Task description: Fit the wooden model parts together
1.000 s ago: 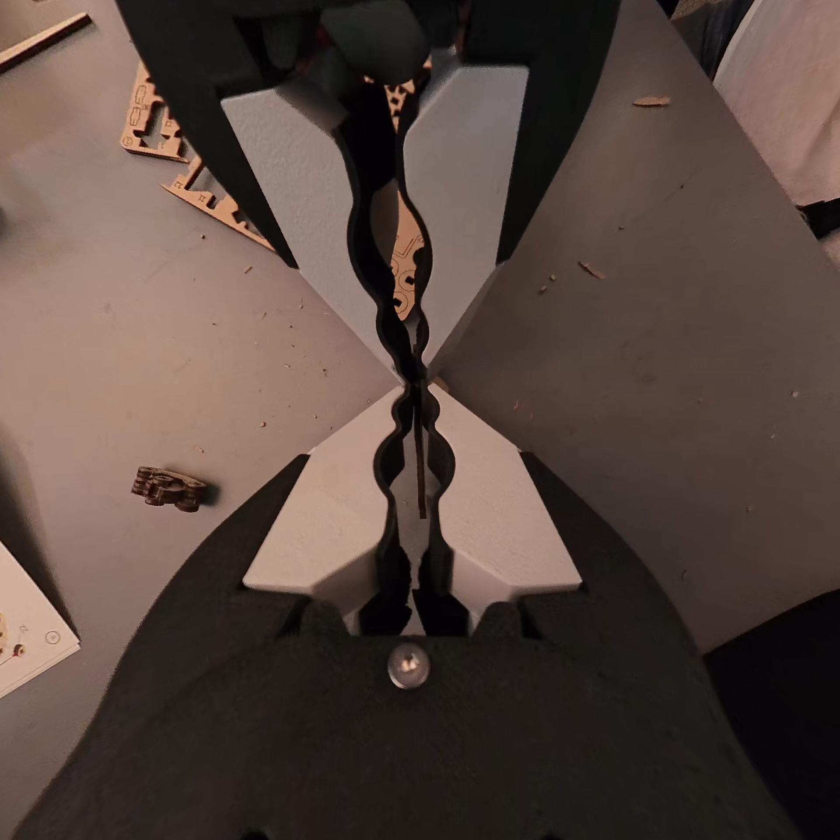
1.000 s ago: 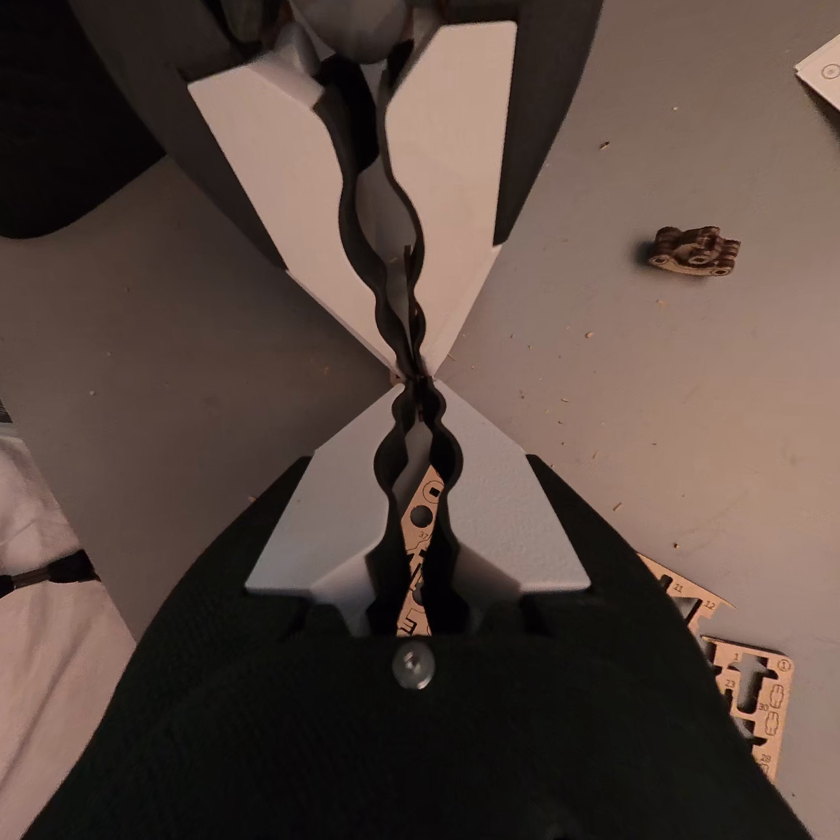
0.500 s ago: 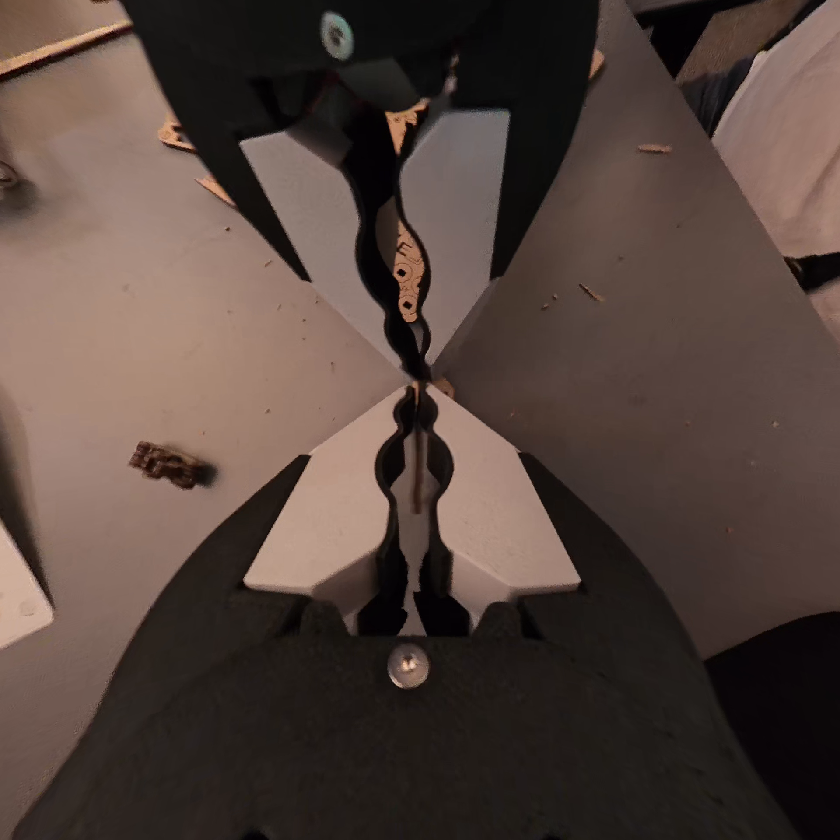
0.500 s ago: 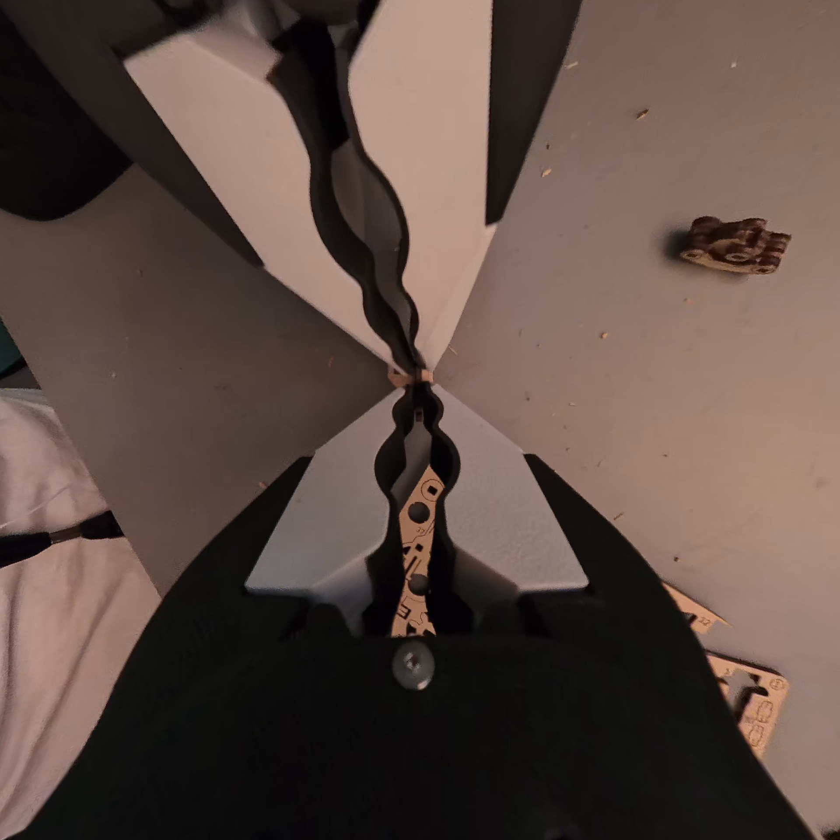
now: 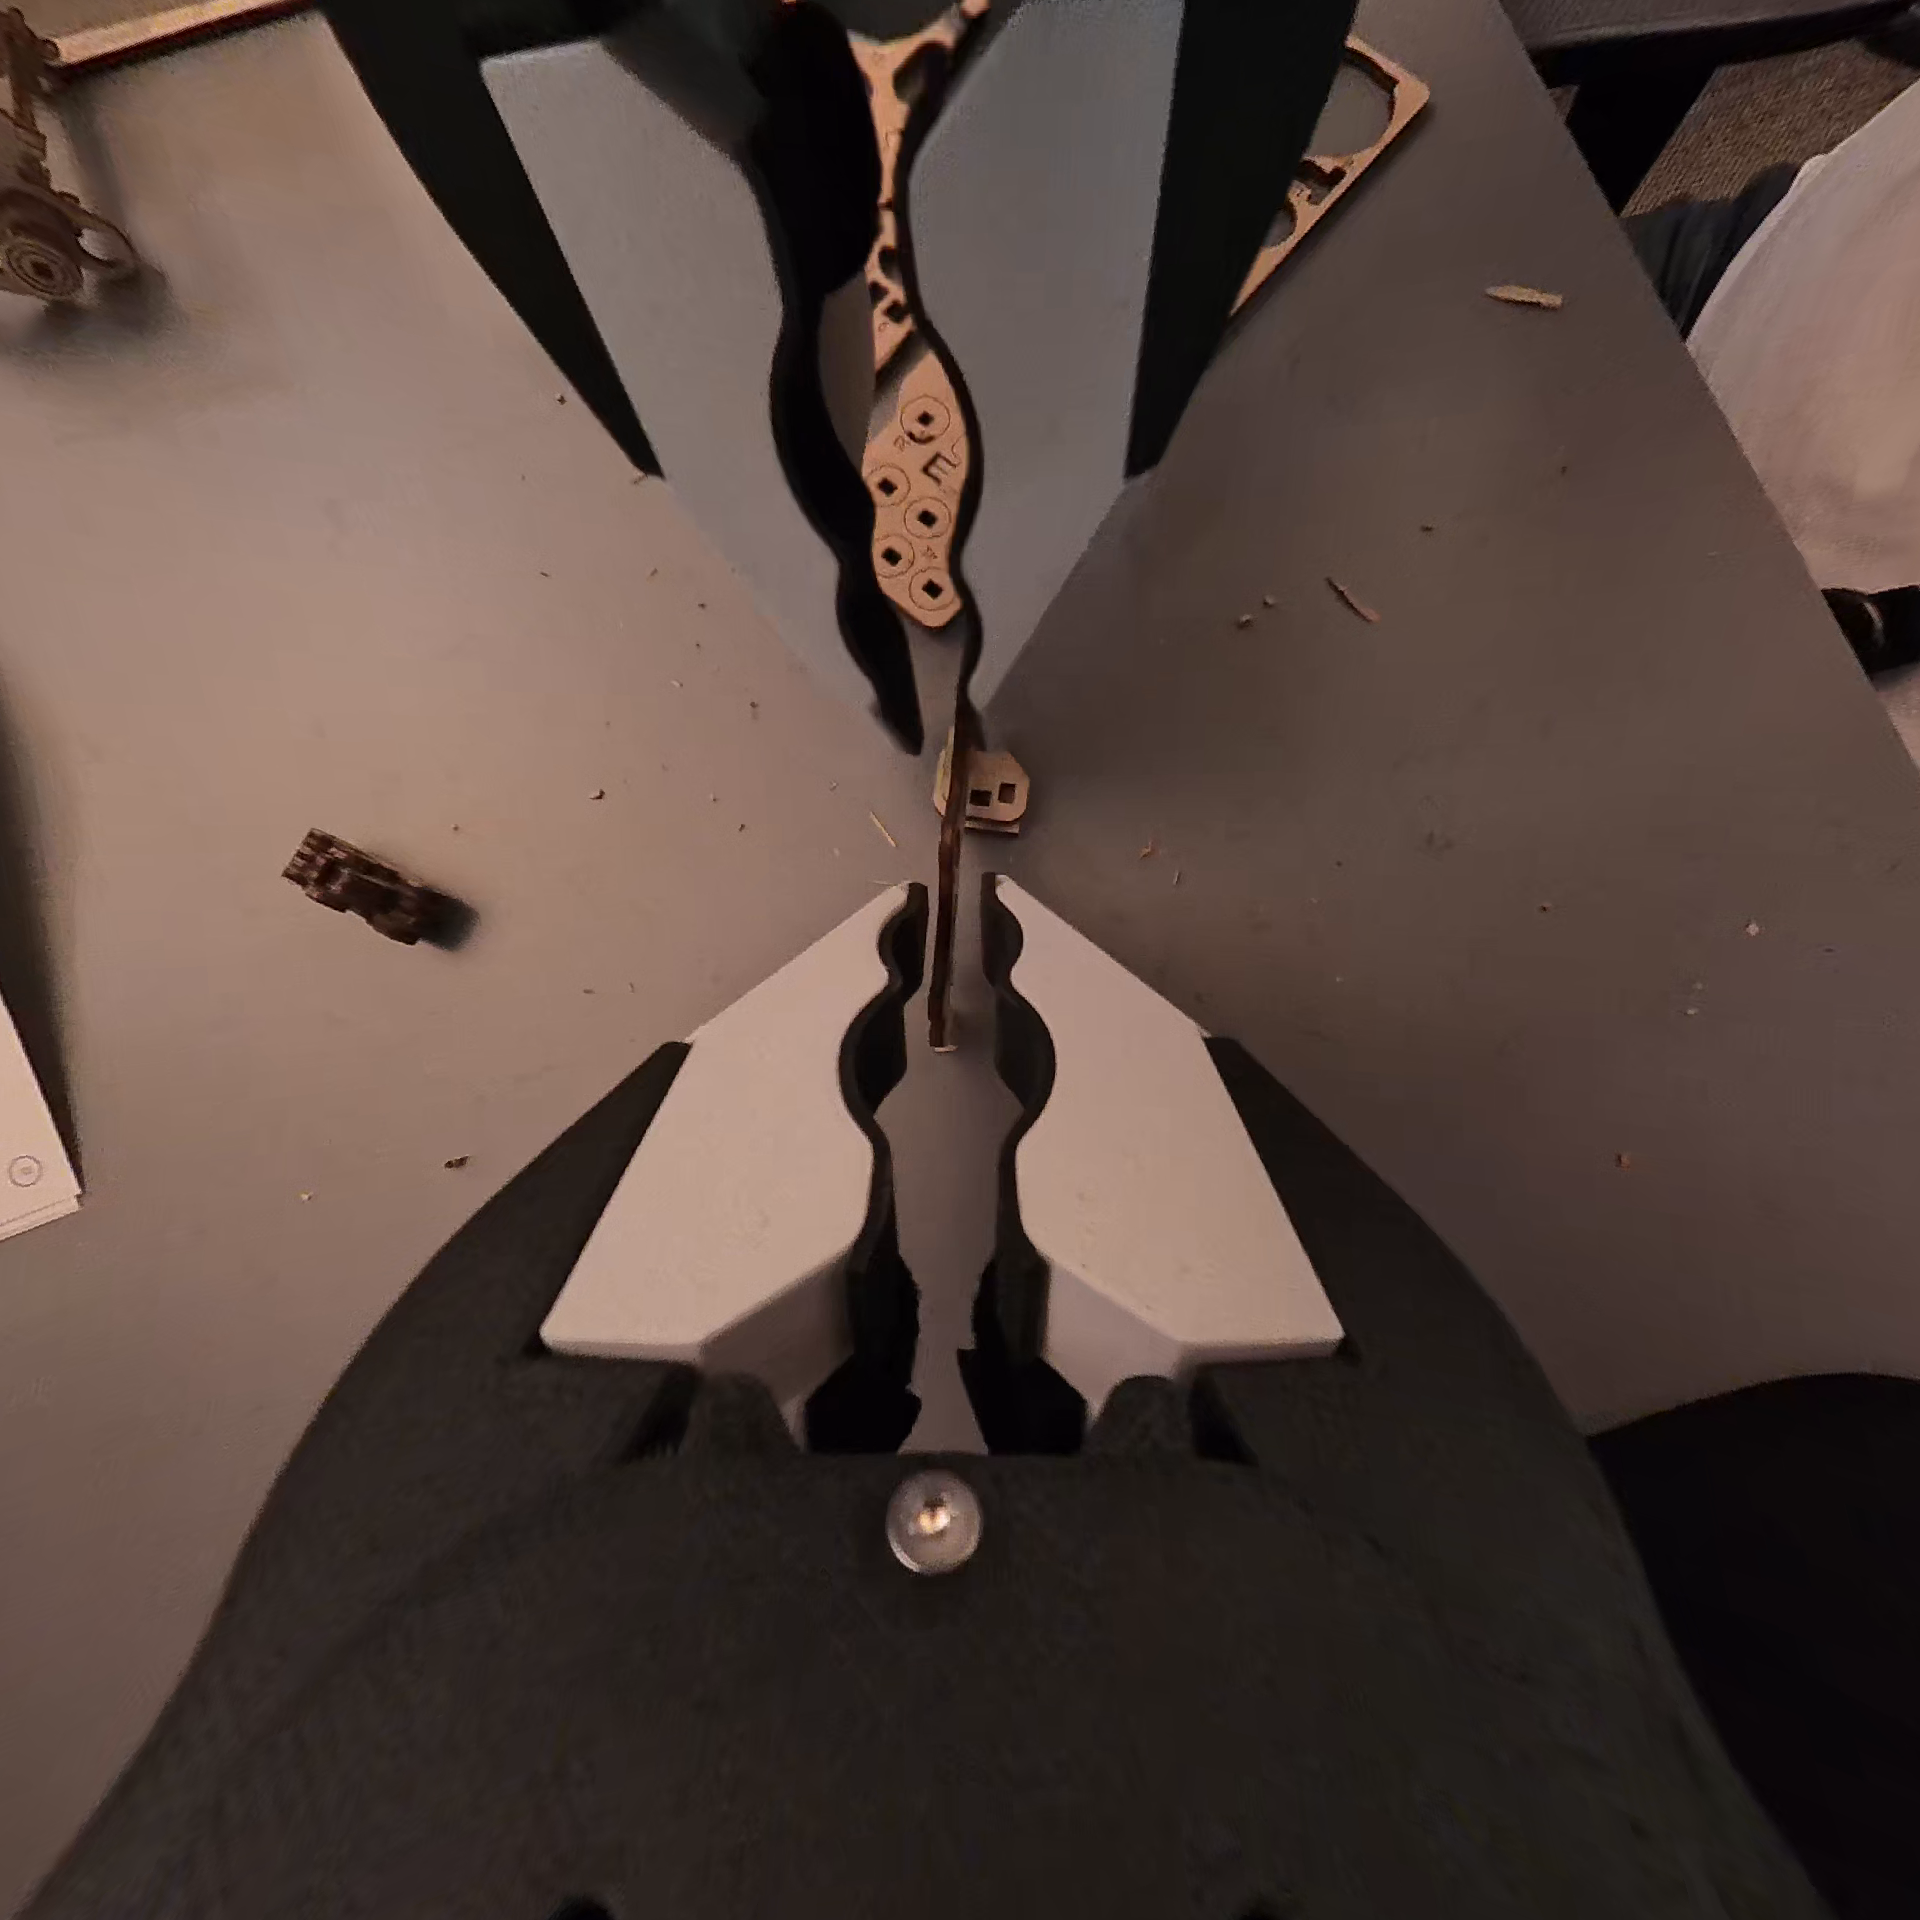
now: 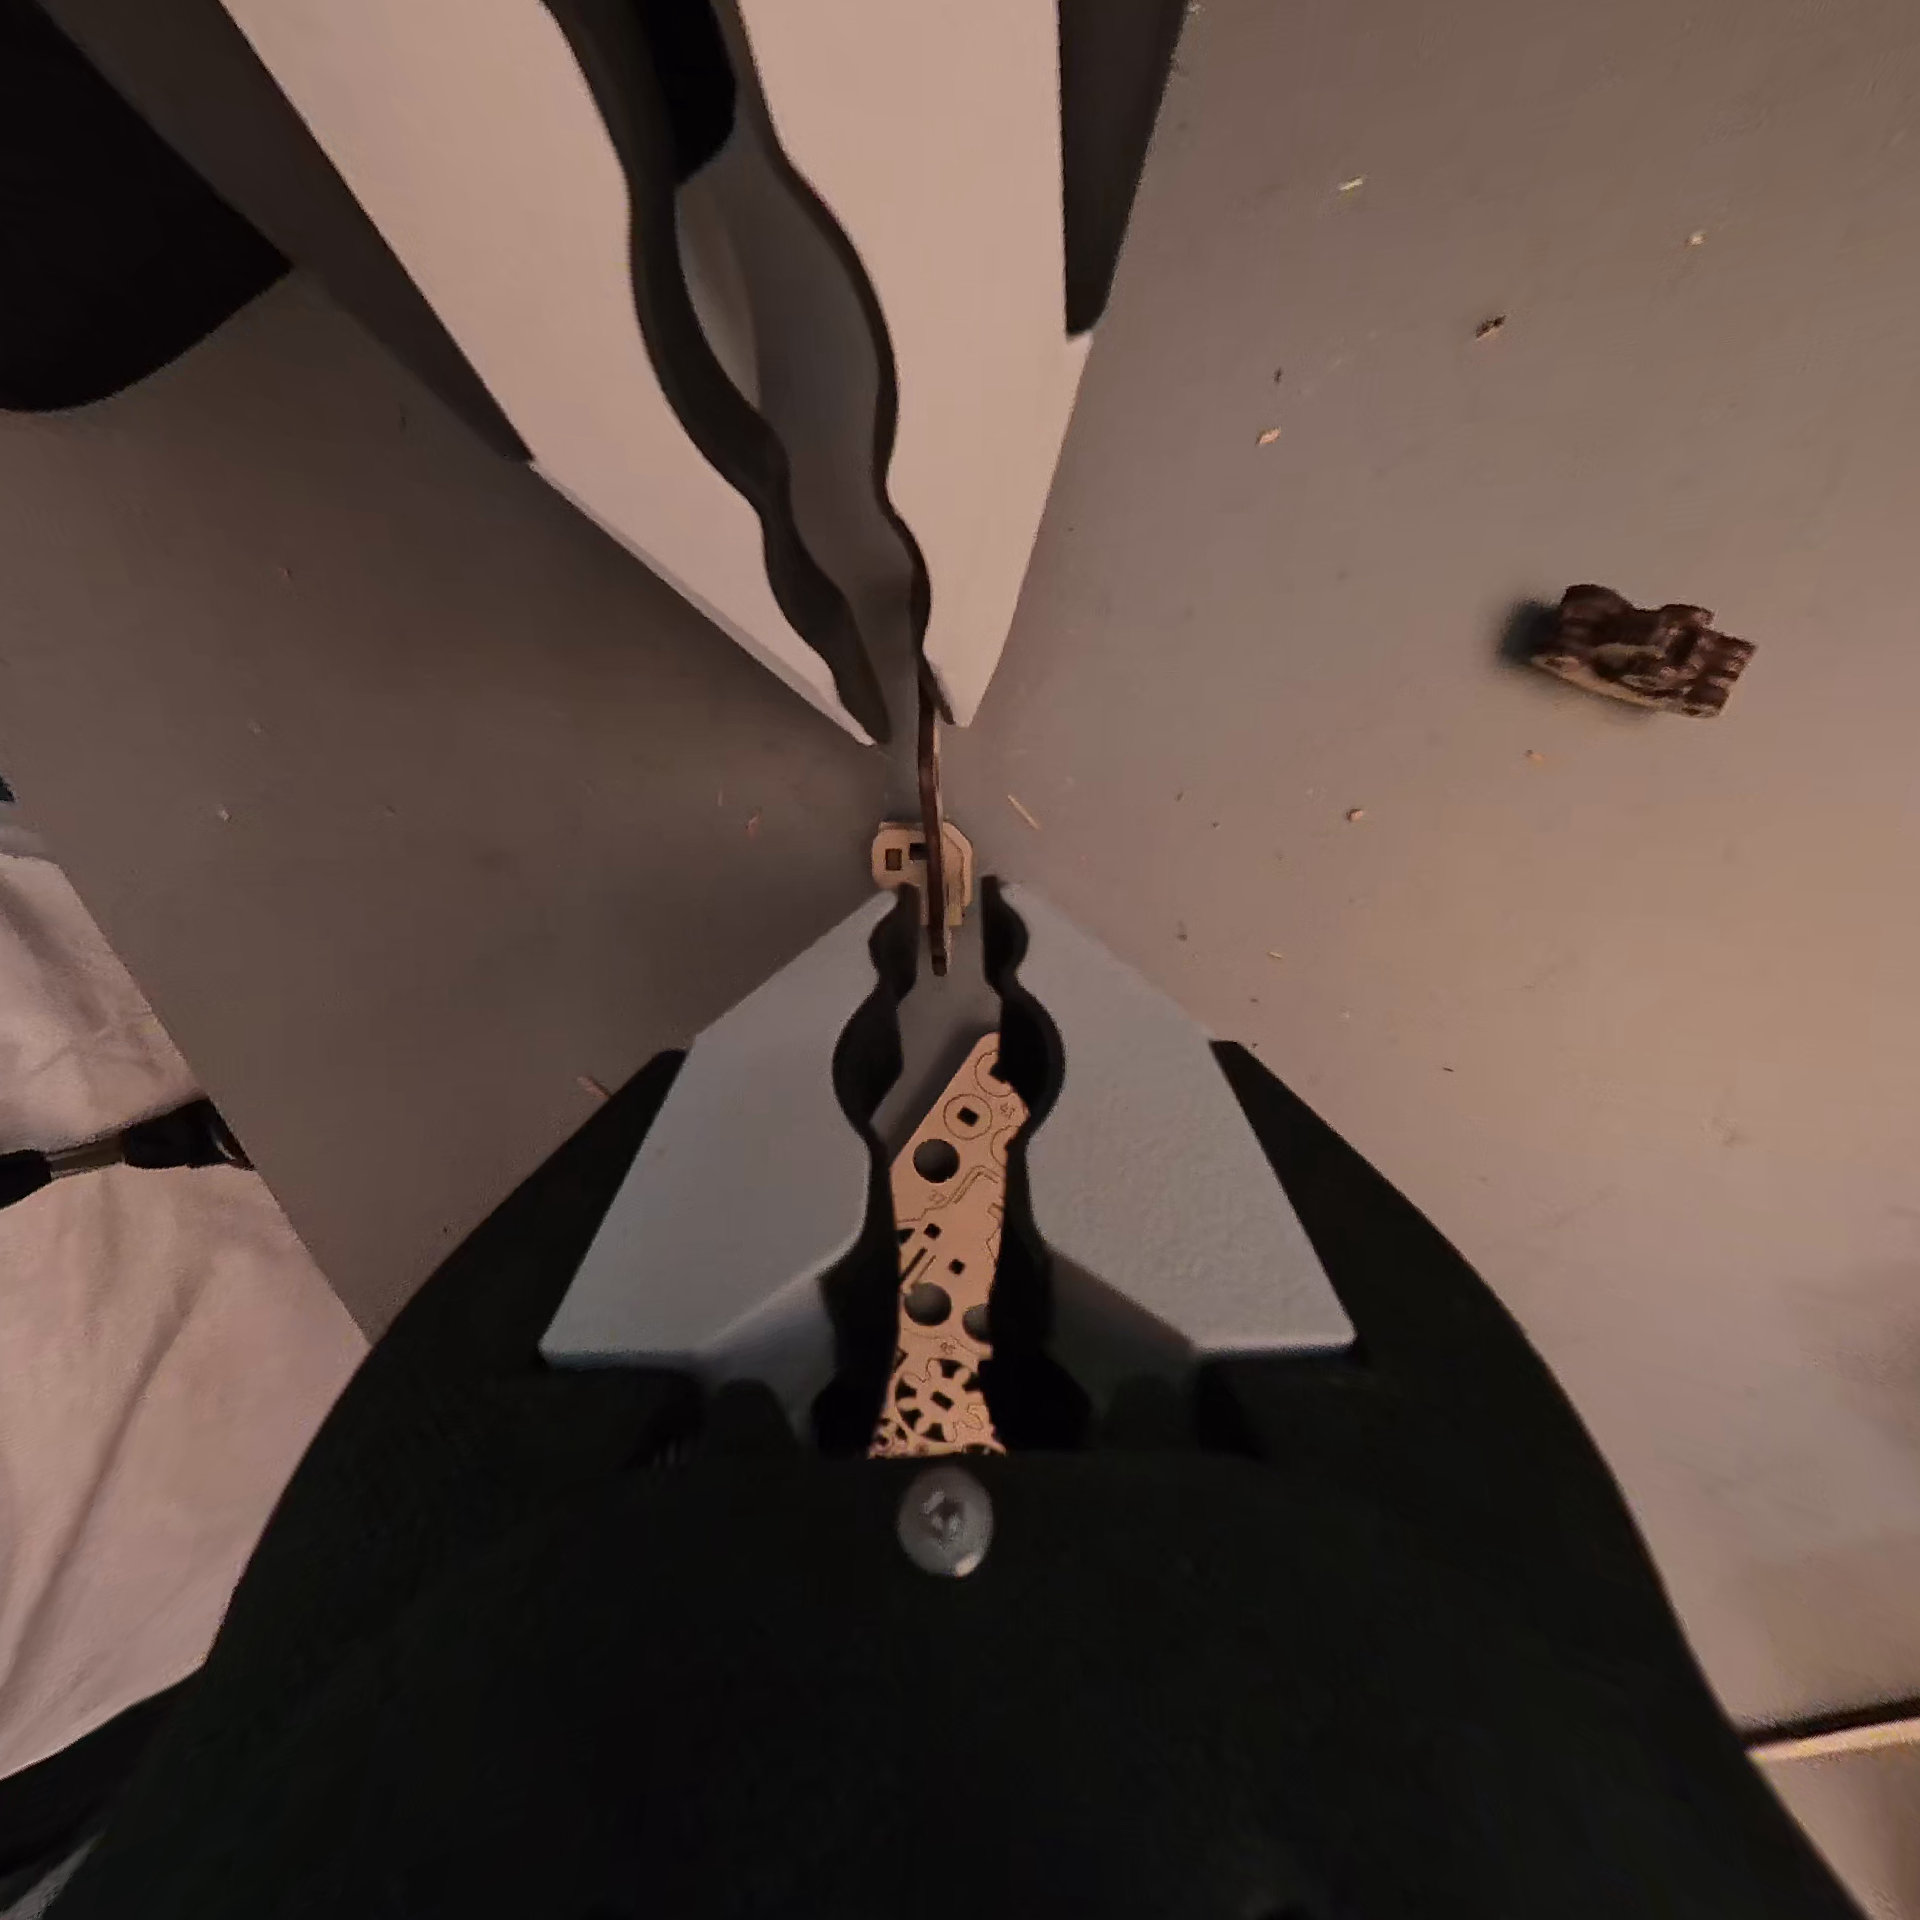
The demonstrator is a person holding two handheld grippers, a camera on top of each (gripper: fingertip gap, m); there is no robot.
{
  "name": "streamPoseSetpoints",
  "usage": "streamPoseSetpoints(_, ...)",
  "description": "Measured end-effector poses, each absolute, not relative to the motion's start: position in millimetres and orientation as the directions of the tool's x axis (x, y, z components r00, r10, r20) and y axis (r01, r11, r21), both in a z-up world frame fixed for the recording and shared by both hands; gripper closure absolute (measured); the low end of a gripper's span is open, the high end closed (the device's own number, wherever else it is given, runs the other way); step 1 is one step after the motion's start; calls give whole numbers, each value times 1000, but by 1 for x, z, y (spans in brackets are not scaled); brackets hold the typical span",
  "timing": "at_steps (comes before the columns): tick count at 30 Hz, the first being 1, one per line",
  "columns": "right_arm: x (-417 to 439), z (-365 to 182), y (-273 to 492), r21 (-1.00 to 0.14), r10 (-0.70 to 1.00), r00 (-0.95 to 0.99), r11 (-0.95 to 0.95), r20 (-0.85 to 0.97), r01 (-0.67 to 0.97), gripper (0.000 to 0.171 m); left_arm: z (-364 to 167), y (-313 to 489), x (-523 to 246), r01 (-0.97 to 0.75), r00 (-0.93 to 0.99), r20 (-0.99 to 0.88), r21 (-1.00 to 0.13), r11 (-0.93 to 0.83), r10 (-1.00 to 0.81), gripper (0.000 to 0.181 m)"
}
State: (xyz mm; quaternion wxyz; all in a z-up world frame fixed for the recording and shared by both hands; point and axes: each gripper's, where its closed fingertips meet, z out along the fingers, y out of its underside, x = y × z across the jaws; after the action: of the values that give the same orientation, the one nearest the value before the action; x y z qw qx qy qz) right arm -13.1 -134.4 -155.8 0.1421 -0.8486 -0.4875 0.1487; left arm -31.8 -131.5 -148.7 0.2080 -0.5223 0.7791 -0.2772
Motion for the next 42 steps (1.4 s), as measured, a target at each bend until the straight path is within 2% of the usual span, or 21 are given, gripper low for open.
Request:
streamPoseSetpoints(3, -14, -156, -134, -367, 875, 472, -477, -112, 798, 169, -147, -130, -32, -690, -364, -40, -659, 298, -931, 174)
streamPoseSetpoints(7, -15, -157, -134, -348, 873, 474, -481, -111, 805, 170, -145, -129, -32, -680, -359, -51, -669, 299, -932, 177)
streamPoseSetpoints(14, -14, -157, -135, -344, 892, 449, -437, -49, 831, 169, -144, -131, -29, -664, -362, -58, -684, 301, -930, 176)
streamPoseSetpoints(42, -13, -160, -136, -287, 884, 461, -462, -73, 839, 165, -140, -127, -29, -645, -339, -62, -711, 280, -939, 176)
